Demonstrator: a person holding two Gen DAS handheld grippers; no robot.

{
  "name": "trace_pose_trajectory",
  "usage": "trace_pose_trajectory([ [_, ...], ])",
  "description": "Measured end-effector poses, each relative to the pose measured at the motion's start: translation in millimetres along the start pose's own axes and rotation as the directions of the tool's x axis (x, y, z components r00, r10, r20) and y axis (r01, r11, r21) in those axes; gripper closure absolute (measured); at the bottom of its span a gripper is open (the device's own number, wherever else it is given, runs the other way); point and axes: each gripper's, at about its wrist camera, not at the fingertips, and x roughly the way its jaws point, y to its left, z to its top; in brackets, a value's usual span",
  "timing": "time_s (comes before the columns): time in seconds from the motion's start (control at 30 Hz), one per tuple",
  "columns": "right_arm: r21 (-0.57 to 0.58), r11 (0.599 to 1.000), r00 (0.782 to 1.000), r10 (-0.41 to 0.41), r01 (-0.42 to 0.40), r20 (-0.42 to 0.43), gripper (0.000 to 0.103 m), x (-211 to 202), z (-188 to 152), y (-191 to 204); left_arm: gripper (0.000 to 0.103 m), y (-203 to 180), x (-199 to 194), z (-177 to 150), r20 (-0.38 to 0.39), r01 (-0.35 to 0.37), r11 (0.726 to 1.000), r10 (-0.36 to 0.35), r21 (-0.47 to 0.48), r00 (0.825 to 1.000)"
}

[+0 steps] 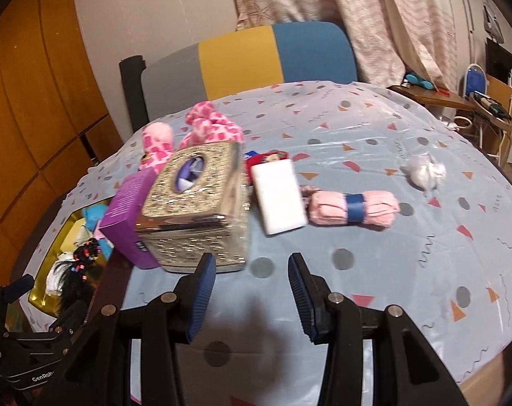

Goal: Organize soft objects
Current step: 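Move both tools from the tin toward the white plastic bag and pink yarn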

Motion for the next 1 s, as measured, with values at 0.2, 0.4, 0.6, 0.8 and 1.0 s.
trace_pose_trajectory([
  [0.2, 0.027, 0.999, 0.999, -0.029, 0.030, -0.013, 0.058, -0.1, -6.1, -29.4, 0.000, -26.0, -1.3, 1.8, -0.019, 0.019, 0.999, -0.019, 0.035, 1.000],
  [0.4, 0.086, 0.995, 0.999, -0.044, 0.046, -0.030, 0.058, 3.4, -15.3, -58.1, 0.000, -55.6, 3.1, 5.4, -0.055, 0.044, 0.996, -0.040, 0.074, 0.998],
  [0.6, 0.160, 0.985, 0.997, -0.053, 0.062, -0.063, 0.058, 8.9, -26.4, -87.9, 0.000, -84.7, 7.0, 11.2, -0.086, 0.088, 0.991, -0.079, 0.104, 0.993],
  [0.8, 0.203, 0.975, 0.995, -0.082, 0.092, -0.059, 0.058, 10.5, -33.9, -114.8, 0.000, -111.5, 5.8, 14.4, -0.090, 0.158, 0.979, -0.147, 0.129, 0.985],
  [1.0, 0.248, 0.959, 0.990, -0.124, 0.136, -0.062, 0.058, 17.3, -39.9, -147.4, 0.000, -133.6, -0.2, 16.3, -0.087, 0.370, 0.921, -0.362, 0.119, 0.928],
])
